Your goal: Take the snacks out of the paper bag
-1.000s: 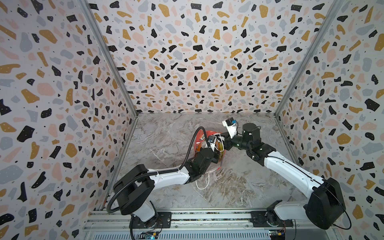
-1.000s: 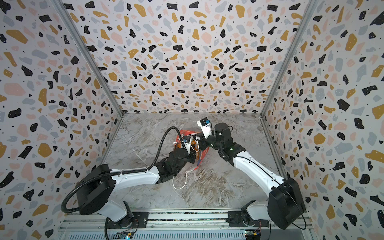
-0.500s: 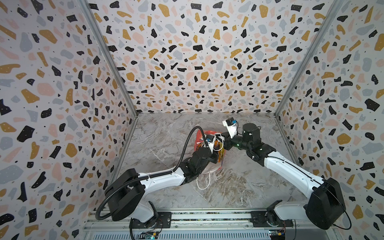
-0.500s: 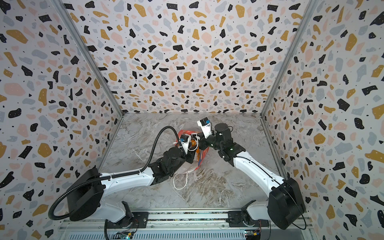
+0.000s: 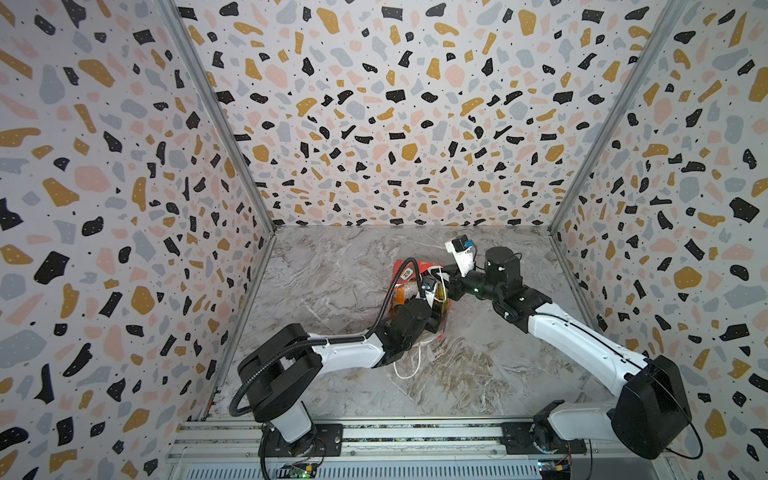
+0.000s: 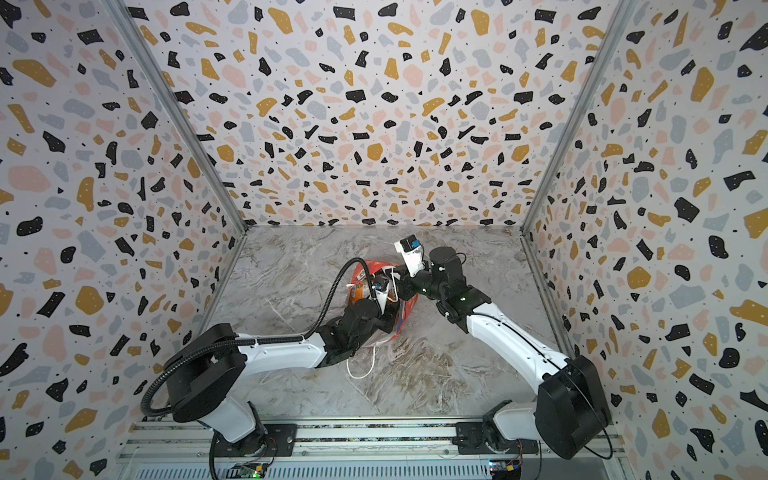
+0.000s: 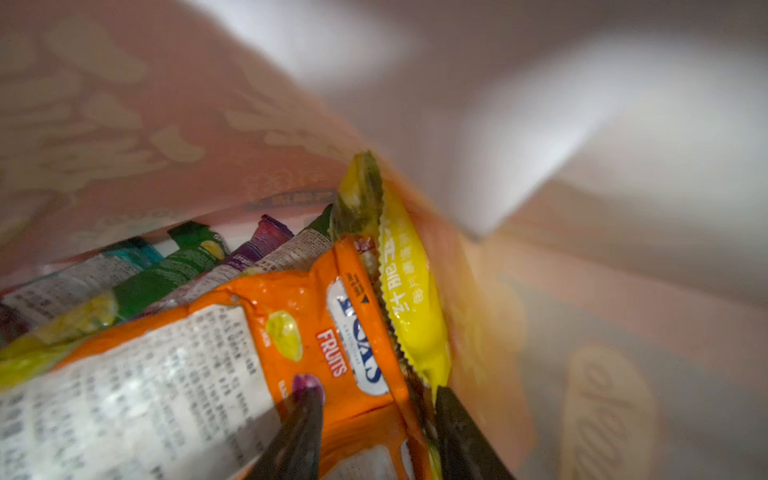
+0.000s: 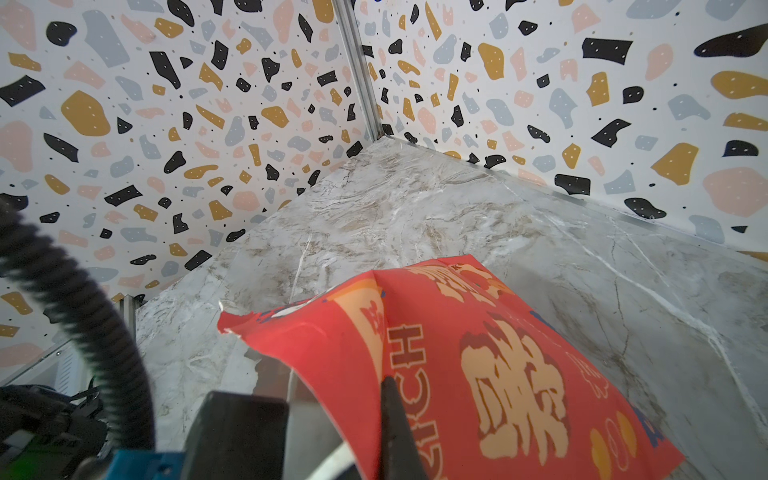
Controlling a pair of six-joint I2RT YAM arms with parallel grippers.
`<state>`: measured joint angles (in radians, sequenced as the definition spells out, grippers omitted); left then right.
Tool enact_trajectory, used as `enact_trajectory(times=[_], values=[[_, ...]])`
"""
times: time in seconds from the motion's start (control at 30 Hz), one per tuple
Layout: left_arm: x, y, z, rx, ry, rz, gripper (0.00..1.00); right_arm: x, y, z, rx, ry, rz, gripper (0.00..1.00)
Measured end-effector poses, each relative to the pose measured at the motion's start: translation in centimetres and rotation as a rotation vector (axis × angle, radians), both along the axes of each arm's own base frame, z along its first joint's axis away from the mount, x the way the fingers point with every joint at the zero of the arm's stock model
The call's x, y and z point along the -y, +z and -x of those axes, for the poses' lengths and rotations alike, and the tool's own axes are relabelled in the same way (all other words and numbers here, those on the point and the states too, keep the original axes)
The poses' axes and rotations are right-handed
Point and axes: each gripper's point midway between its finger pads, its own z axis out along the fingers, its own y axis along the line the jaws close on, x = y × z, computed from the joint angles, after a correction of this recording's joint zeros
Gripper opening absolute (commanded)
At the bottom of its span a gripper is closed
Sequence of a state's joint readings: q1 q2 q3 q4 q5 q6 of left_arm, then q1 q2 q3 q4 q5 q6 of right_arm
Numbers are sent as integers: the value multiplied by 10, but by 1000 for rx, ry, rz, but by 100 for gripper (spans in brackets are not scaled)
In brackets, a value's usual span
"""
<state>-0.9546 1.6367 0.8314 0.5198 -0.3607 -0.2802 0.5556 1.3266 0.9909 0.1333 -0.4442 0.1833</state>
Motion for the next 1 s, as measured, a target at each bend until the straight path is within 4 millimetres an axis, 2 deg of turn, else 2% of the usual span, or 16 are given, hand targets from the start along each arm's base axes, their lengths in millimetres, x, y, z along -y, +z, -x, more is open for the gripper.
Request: enact_trajectory(times=[0.1,0.3,0.47,0.7,0.73,0.77,0.83,0.93,1.0], values=[[-1,-2,-2,2,13,-5,16,0,0,0,1,-1,-1,0],[0,-4,-1,4,11,-13,0,0,0,0,3,-1,-3,0],[-4,6,-2,15,20,1,0,0,0,-1,3,-3,-4,0],[-13,49,5,69,19,70,0,2,0,-3,3,-11,-4,0],[-14,54,6,77,17,77,3,3,0,-3,2,-12,-4,0],[-15,57,7,83,16,81,14,3,0,-3,2,-12,-5,0],[-15,59,8,89,10,80,15,3,0,-3,1,-14,-7,0],[-13,50,7,80,0,55,27,3,0,-3,0,-15,-10,0],[-10,38,6,65,-6,30,43,3,0,-3,0,-15,-10,0]])
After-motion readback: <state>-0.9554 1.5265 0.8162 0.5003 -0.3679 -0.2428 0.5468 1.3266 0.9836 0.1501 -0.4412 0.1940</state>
